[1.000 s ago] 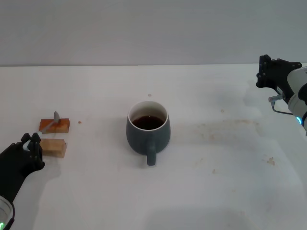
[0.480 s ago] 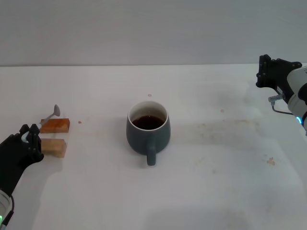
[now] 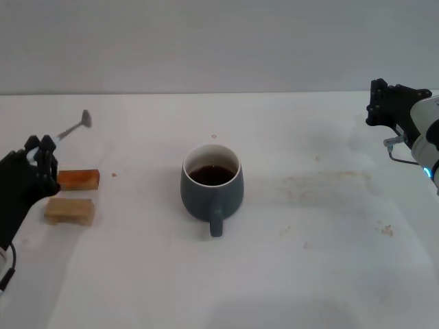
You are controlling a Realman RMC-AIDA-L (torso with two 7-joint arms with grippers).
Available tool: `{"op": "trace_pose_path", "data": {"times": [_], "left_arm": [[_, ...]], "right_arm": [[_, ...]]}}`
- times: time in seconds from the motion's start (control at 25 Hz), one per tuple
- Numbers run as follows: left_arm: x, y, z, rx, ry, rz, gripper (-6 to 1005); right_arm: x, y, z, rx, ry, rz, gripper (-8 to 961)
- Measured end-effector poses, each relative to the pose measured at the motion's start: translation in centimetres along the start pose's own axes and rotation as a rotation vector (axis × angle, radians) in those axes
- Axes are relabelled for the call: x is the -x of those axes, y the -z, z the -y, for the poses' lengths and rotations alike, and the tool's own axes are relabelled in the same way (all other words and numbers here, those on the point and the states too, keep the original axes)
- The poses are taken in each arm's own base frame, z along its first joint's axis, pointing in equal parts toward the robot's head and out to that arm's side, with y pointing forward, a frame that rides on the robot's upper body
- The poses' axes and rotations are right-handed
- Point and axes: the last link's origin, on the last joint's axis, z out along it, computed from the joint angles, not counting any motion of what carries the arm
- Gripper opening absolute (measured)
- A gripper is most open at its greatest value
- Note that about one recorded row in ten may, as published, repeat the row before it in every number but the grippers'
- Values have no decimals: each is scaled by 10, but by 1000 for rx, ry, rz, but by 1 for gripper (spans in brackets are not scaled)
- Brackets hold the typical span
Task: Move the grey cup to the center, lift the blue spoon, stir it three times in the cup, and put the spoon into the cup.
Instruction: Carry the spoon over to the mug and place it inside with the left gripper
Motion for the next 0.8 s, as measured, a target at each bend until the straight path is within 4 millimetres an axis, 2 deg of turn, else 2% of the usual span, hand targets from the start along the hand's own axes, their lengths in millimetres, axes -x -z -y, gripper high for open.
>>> {"op": "trace_pose_path", "data": {"times": [0.08,0.2,0.28,0.32,0.44,0.48,0.8], "left_arm": [[0,0,0,0,0,0,151],[-29,0,-4,49,10,-8,152],[-29,0,-4,49,10,-8,152],[-44,-1,-9,75,-9,-7,152],[-56,-2,-13,94,-28,11,153],[-71,-4,-21,116,-52,46,153],[-96,-10,-48,156,-158,172,155]], "right_arm": [[0,0,0,0,0,0,29],[0,0,0,0,0,-1,29],[0,0,0,0,0,-1,29],[0,0,1,-3,-2,-2,29],[0,0,2,-7,-4,-2,29],[-1,0,2,-8,-5,-3,29],[-4,2,5,-19,-8,-10,29]]}}
